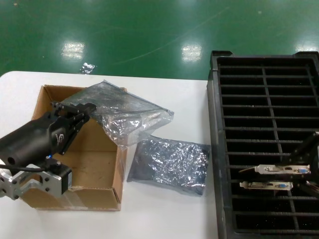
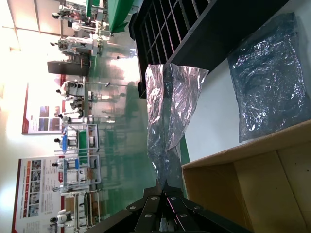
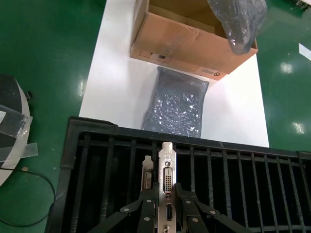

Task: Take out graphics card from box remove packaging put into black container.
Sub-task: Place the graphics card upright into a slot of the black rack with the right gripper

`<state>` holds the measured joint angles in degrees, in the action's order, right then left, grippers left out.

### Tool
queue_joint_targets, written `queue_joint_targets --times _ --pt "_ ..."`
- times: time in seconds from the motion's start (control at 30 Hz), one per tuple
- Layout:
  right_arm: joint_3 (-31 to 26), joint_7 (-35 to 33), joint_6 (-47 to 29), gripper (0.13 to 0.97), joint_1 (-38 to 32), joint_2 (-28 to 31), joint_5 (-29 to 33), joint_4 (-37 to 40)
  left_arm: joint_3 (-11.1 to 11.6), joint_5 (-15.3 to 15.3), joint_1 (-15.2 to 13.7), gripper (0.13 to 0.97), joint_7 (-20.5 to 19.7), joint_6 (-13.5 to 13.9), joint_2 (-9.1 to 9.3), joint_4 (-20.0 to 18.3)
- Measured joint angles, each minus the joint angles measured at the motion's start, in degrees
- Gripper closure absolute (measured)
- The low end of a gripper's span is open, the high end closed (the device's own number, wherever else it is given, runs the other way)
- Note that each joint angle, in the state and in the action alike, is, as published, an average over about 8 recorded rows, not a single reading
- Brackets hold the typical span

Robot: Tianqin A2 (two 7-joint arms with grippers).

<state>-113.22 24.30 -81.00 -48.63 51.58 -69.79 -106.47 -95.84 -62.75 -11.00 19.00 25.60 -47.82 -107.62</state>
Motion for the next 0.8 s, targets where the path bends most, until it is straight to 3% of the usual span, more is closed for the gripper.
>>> queue_joint_targets --times 0.8 --pt "-1.5 -0.3 -1.1 0.906 -2.8 -3.2 2.7 5.5 0.0 0.0 0.0 0.959 0.0 0.0 0.00 0.0"
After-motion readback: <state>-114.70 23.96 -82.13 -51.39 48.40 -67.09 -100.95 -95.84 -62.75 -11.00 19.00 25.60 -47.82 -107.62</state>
